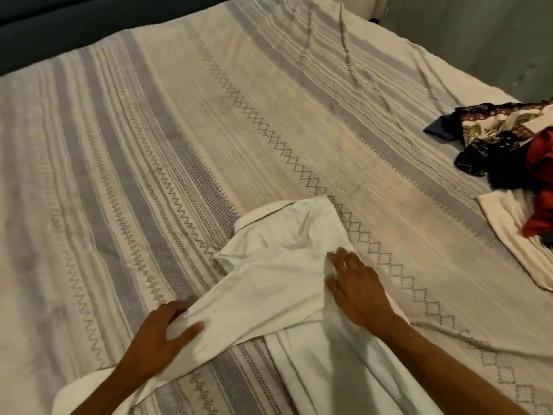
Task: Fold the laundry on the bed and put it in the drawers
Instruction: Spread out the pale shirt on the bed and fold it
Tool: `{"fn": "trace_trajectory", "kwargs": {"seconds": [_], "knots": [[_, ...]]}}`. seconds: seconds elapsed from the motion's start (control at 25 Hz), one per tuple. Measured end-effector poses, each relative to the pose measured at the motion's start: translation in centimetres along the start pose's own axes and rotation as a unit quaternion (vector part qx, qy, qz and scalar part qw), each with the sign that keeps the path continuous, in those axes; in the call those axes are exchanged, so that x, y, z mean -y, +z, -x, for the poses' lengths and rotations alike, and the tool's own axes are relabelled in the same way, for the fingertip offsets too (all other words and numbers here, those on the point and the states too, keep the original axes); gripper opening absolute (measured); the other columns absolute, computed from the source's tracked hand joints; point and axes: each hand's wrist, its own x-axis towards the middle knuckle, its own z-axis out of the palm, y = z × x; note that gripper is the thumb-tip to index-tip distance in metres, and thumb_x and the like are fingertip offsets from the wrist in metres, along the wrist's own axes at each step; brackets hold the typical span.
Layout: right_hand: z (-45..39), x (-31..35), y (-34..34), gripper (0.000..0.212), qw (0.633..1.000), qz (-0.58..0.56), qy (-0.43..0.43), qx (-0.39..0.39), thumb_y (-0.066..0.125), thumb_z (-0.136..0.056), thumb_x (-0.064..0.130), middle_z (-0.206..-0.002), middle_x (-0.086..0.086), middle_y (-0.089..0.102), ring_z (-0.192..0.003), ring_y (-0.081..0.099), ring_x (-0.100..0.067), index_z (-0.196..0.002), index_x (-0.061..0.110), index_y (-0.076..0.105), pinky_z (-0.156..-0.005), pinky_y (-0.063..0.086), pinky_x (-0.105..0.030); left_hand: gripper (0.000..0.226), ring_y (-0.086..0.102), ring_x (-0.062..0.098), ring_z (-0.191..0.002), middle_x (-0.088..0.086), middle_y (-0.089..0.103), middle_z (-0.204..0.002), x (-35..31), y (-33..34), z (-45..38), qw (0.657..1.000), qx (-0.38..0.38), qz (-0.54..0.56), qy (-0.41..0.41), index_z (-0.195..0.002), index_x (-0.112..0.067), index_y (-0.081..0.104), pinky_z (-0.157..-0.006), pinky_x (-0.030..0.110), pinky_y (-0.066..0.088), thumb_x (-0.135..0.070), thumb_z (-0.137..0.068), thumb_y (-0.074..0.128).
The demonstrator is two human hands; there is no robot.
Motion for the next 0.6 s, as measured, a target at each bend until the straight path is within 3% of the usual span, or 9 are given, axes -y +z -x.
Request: {"fn": "trace_trajectory", "kwargs": {"seconds": [0.12,0.24,0.36,0.48,0.6], "knots": [[-3.0,1.9,-1.2,0.053,0.999,0.030,0.012,-0.030,0.047,-0.106,0.036,-0.156,-0.010,0.042,-0.137,0.048,-0.032,-0.156,0.023,0.036,-0.107,0.046,-0.055,0.021,0.065,0.001,-0.074,-0.014,0.071,-0.078,0.1,-0.9,-0.5,0.999,0.012,0.038,0.007,-0.092,-0.042,0.068,-0.067,0.012,0.042,-0.061,-0.085,0.067],[-5.4,2.4,-2.7,0.060,0.995,0.073,0.005,-0.070,0.055,-0.100,0.023,-0.154,-0.016,0.041,-0.129,0.054,-0.039,-0.157,0.024,0.035,-0.094,0.054,-0.056,0.027,0.059,0.003,-0.060,0.002,0.066,-0.069,2.1,-3.2,0.2,0.994,0.046,0.103,0.007,-0.081,-0.020,0.073,-0.059,0.019,0.037,-0.047,-0.085,0.077],[-8.0,2.1,-3.5,0.068,0.993,0.115,-0.017,-0.001,0.049,-0.103,0.022,-0.169,-0.012,0.023,-0.149,0.035,-0.039,-0.164,0.032,0.020,-0.108,0.047,-0.059,0.029,0.060,0.006,-0.063,0.002,0.067,-0.068,5.4,-4.0,2.6,0.985,0.148,0.089,-0.026,-0.083,-0.023,0.074,-0.064,0.024,0.041,-0.052,-0.082,0.078],[-9.1,1.9,-3.3,0.070,0.986,0.142,-0.012,0.085,0.041,-0.106,0.029,-0.174,0.000,0.006,-0.158,0.015,-0.034,-0.166,0.033,0.004,-0.119,0.032,-0.062,0.026,0.068,0.008,-0.069,0.000,0.072,-0.075,7.4,-2.7,3.0,0.991,0.099,0.065,-0.063,-0.086,-0.033,0.072,-0.074,0.030,0.050,-0.059,-0.082,0.070],[-8.6,2.8,-3.1,0.073,0.983,0.151,0.020,0.106,0.039,-0.107,0.033,-0.174,0.001,-0.006,-0.160,0.002,-0.034,-0.166,0.026,-0.003,-0.122,0.019,-0.065,0.034,0.068,0.009,-0.068,-0.003,0.072,-0.074,7.1,-2.0,2.8,0.995,0.078,0.046,-0.045,-0.085,-0.028,0.071,-0.071,0.032,0.052,-0.062,-0.085,0.068]]}}
